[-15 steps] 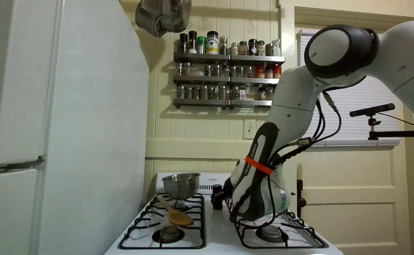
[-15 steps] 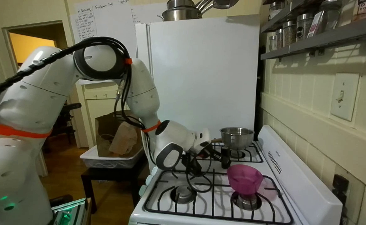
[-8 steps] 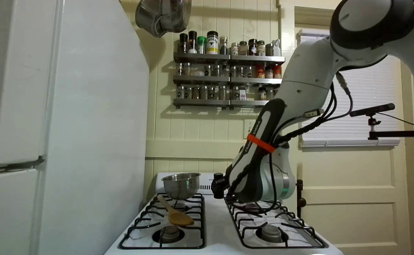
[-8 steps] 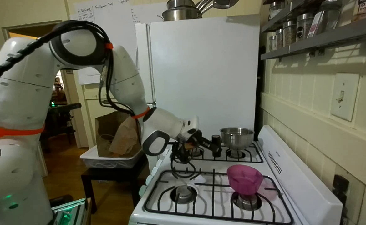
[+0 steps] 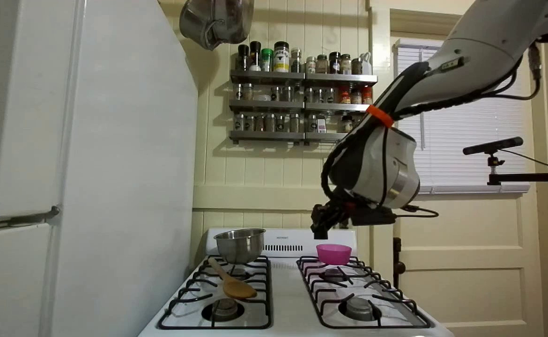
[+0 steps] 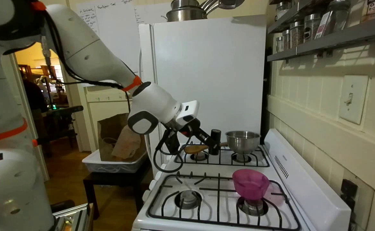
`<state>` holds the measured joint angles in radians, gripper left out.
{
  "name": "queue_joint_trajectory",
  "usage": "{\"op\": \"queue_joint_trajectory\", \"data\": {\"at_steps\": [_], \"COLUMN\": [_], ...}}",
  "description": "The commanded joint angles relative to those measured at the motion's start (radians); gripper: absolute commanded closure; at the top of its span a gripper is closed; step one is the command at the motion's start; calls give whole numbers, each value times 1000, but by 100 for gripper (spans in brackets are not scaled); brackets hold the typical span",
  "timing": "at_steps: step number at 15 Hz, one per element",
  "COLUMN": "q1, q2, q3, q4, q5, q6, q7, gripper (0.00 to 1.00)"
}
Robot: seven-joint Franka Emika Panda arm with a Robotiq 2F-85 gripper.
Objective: Pick up the black object and put it on the shelf
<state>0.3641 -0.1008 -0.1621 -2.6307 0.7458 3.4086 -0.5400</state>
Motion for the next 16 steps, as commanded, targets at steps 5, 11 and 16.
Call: {"op": "queue_joint_trajectory", "data": {"at_steps": [5,11,16], "q1": [-409,-783,-816], "q2": [-156,-256,-262], "q3": [201,473,494], "q4": [-54,-43,-27], "q5": [179,191,143], "q6": [-71,-122,-136], "q7": [-239,-265,-229], "gripper": [81,81,56]}}
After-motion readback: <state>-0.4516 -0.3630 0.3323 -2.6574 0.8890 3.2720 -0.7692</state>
